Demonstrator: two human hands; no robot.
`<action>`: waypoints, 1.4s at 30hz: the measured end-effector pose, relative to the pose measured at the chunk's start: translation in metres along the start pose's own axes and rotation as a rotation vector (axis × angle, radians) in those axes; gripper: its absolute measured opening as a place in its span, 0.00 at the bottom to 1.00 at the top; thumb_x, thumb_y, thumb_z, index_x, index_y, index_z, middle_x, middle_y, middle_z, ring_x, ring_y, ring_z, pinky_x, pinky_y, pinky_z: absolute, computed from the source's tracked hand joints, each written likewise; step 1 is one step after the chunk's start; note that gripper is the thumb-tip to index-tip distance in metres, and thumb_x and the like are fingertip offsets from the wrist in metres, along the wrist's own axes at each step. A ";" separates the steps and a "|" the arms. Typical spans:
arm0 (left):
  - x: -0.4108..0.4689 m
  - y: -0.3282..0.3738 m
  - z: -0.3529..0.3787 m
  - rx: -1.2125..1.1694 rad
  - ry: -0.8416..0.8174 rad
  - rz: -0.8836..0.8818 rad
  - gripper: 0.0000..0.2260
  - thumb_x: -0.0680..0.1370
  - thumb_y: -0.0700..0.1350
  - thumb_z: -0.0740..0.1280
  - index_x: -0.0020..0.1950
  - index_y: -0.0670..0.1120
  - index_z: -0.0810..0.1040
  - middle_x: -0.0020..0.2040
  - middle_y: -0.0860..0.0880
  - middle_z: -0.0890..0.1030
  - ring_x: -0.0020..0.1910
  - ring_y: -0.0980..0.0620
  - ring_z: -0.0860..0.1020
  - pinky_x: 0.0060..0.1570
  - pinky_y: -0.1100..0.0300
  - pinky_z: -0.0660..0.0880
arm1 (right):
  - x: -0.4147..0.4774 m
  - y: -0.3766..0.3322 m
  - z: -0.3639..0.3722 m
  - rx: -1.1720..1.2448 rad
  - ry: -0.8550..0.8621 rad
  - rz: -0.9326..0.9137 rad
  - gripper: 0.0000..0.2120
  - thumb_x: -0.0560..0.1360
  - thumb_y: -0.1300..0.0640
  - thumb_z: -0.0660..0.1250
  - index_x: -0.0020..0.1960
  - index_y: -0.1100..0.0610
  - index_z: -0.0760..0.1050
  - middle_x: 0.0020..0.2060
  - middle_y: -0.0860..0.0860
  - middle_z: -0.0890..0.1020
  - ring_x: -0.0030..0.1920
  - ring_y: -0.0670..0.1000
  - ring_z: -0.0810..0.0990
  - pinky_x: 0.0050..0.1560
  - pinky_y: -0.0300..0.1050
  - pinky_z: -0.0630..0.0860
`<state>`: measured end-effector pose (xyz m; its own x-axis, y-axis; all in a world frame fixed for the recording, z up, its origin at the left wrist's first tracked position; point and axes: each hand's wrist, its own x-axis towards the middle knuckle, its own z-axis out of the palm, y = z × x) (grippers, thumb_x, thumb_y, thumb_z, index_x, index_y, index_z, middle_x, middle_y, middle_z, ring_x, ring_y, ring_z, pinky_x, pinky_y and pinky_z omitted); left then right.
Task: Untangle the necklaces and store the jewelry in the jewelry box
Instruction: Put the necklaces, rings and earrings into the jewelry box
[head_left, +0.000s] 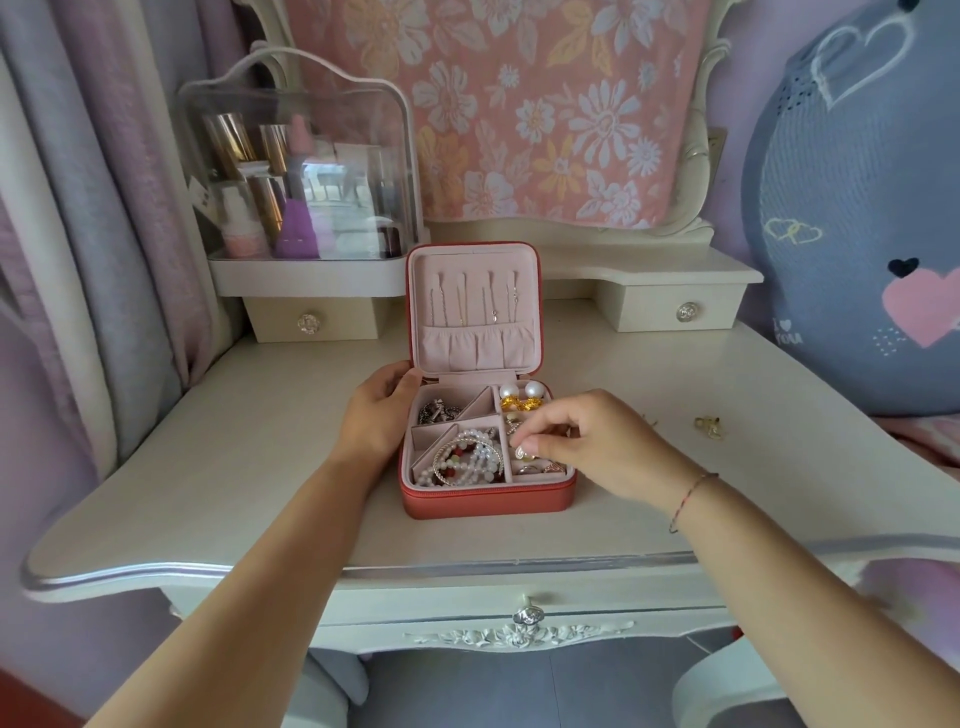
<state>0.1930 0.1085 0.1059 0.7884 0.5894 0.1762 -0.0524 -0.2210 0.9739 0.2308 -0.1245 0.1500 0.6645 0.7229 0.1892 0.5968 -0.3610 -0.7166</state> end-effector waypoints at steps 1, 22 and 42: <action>0.000 0.000 0.000 0.000 0.001 0.000 0.09 0.80 0.45 0.63 0.46 0.54 0.82 0.47 0.51 0.85 0.51 0.49 0.82 0.59 0.47 0.77 | 0.001 0.000 -0.001 -0.009 -0.007 0.002 0.06 0.75 0.59 0.70 0.45 0.49 0.84 0.44 0.44 0.85 0.44 0.40 0.81 0.49 0.33 0.75; 0.000 0.000 -0.001 0.007 -0.003 -0.001 0.08 0.80 0.46 0.64 0.48 0.55 0.83 0.48 0.52 0.85 0.52 0.50 0.82 0.60 0.46 0.76 | 0.000 0.002 0.005 -0.066 0.111 -0.015 0.05 0.74 0.58 0.71 0.43 0.49 0.83 0.37 0.38 0.82 0.40 0.37 0.78 0.41 0.28 0.70; 0.000 -0.001 -0.002 0.026 -0.005 0.005 0.08 0.79 0.48 0.64 0.46 0.58 0.82 0.49 0.51 0.85 0.54 0.49 0.82 0.61 0.45 0.75 | -0.020 0.012 0.007 -0.150 0.109 -0.189 0.11 0.76 0.61 0.67 0.57 0.53 0.82 0.50 0.45 0.80 0.52 0.43 0.78 0.55 0.32 0.71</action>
<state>0.1923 0.1102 0.1056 0.7913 0.5843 0.1801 -0.0404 -0.2440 0.9689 0.2215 -0.1389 0.1329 0.5750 0.7208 0.3871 0.7692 -0.3149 -0.5560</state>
